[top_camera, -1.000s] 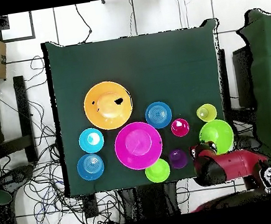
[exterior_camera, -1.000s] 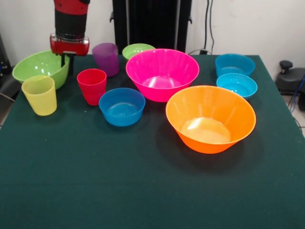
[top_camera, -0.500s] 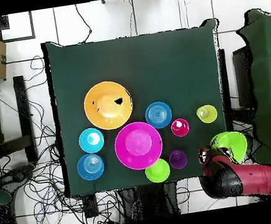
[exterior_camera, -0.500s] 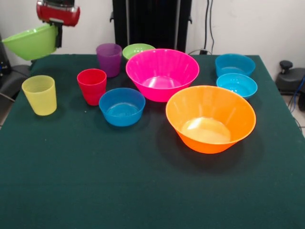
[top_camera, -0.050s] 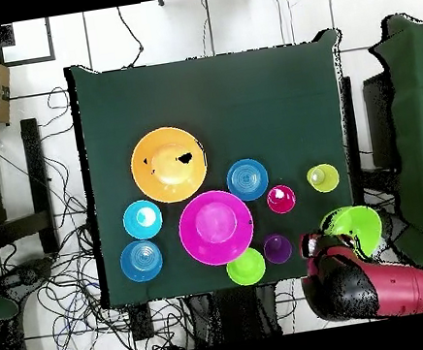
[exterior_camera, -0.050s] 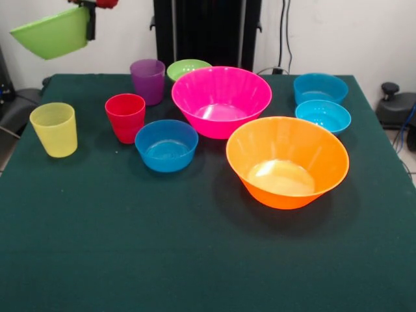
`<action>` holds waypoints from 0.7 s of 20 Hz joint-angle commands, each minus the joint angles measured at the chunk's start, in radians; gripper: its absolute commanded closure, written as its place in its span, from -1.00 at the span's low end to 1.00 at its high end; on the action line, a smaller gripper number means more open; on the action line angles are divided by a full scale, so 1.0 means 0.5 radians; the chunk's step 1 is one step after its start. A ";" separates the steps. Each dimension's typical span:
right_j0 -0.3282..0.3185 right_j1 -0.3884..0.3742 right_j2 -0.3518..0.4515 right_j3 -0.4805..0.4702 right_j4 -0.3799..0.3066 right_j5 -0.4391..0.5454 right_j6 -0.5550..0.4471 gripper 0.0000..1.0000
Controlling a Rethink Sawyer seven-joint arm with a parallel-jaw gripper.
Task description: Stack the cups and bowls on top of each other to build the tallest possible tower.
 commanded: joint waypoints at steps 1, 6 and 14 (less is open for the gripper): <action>0.069 -0.248 0.396 0.342 0.362 0.188 0.077 1.00; 0.214 -0.365 0.439 0.375 0.609 0.234 0.156 1.00; 0.594 -0.368 0.273 0.237 0.834 0.340 0.342 1.00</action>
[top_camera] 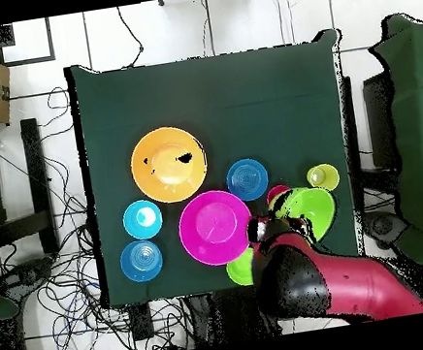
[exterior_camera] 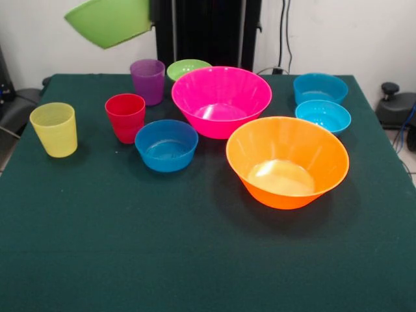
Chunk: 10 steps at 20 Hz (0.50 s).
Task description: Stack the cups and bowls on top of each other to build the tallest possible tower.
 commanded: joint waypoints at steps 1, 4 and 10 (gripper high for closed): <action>0.322 0.041 0.012 -0.005 0.155 0.284 0.359 1.00; 0.524 0.221 -0.149 -0.127 0.111 0.166 0.474 1.00; 0.766 0.555 -0.363 -0.359 0.092 -0.054 0.528 1.00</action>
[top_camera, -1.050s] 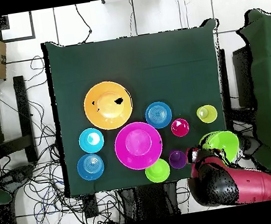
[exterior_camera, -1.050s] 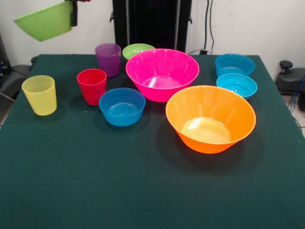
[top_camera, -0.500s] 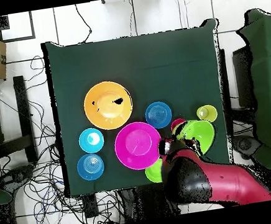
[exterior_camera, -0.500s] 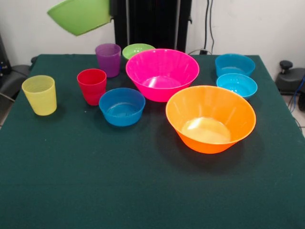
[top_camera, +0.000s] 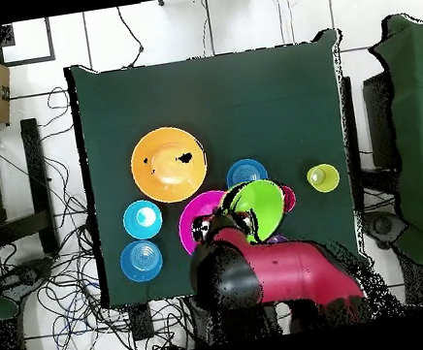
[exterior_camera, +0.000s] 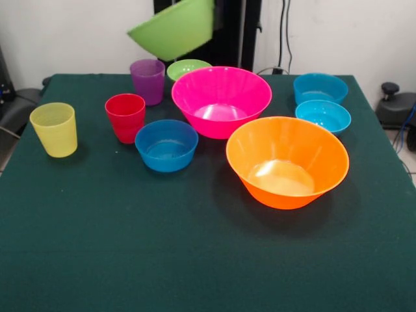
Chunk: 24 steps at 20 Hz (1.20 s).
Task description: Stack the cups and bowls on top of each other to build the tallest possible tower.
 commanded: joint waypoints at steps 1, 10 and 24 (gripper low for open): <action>0.254 0.495 -0.246 -0.280 0.019 -0.127 0.446 1.00; 0.148 0.594 -0.239 -0.429 -0.074 -0.159 0.291 1.00; 0.159 0.623 -0.252 -0.535 -0.097 -0.133 0.280 1.00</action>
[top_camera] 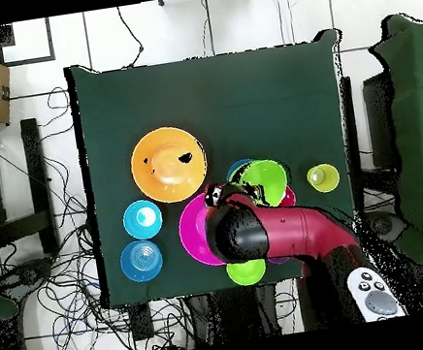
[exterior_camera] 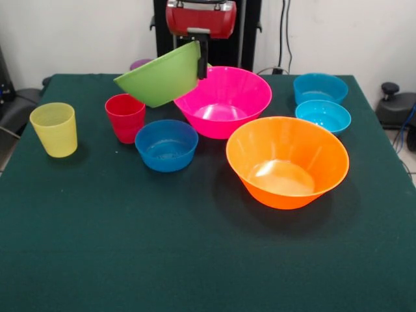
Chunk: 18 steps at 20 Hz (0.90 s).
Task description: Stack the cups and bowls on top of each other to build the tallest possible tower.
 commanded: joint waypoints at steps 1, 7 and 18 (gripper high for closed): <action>0.105 0.140 -0.049 -0.162 -0.098 0.008 0.148 1.00; 0.157 0.280 -0.113 -0.247 -0.119 -0.116 0.165 1.00; 0.137 0.372 -0.146 -0.258 -0.143 -0.234 0.142 1.00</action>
